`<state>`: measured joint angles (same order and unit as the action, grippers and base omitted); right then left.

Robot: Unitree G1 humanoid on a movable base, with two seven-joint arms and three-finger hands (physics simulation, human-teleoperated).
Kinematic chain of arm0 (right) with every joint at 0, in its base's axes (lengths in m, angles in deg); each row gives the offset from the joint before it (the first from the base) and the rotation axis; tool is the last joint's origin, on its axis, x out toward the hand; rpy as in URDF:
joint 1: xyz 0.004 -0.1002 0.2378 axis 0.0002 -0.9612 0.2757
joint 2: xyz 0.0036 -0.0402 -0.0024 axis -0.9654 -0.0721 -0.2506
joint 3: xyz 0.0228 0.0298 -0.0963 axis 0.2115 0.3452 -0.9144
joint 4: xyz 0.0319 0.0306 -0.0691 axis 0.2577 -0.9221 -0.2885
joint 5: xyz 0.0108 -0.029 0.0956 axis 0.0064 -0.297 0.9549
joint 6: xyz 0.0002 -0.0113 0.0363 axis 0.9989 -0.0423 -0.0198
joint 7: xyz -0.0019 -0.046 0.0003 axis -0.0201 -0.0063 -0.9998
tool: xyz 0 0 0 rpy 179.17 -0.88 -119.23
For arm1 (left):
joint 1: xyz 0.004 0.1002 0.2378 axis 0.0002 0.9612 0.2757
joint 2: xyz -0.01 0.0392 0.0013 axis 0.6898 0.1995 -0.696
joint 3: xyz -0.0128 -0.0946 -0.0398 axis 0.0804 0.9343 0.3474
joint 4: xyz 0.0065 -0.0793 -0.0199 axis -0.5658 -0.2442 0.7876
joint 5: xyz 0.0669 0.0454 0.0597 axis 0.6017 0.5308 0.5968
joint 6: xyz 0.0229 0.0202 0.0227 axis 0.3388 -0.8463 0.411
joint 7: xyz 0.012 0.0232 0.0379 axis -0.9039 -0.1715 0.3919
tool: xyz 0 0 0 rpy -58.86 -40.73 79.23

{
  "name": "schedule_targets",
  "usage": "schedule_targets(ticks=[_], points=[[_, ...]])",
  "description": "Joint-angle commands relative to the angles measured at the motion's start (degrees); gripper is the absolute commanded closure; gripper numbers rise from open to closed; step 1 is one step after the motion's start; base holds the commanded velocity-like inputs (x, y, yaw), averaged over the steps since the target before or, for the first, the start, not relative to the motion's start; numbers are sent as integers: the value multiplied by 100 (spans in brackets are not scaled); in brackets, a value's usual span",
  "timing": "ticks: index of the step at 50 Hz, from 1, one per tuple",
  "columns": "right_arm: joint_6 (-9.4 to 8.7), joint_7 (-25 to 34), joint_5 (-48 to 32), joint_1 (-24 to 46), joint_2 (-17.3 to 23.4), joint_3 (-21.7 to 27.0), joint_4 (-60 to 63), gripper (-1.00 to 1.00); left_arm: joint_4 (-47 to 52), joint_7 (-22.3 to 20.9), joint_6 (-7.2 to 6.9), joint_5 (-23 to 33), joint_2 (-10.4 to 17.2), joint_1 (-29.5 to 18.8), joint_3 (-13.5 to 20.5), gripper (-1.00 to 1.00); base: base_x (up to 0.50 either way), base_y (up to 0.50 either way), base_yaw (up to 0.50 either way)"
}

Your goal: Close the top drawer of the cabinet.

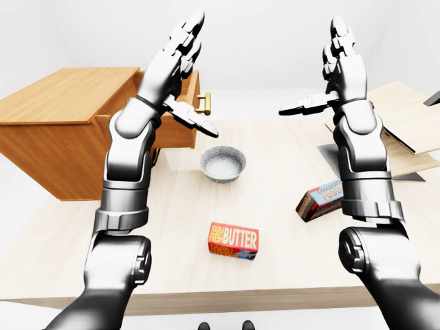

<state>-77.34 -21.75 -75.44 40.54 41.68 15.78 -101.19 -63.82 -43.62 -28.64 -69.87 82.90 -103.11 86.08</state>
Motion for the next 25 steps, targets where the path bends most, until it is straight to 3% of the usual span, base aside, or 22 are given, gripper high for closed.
schedule_targets(ticks=[1,25], points=[[0,-3,-12,-27,21,13,51,-100,1282,97,0,251,-458,699,-293,-100,0,0,0],[0,-78,-59,-59,-46,-14,-16,-100,1769,-226,0,708,-892,1748,-490,-100,0,0,0]])
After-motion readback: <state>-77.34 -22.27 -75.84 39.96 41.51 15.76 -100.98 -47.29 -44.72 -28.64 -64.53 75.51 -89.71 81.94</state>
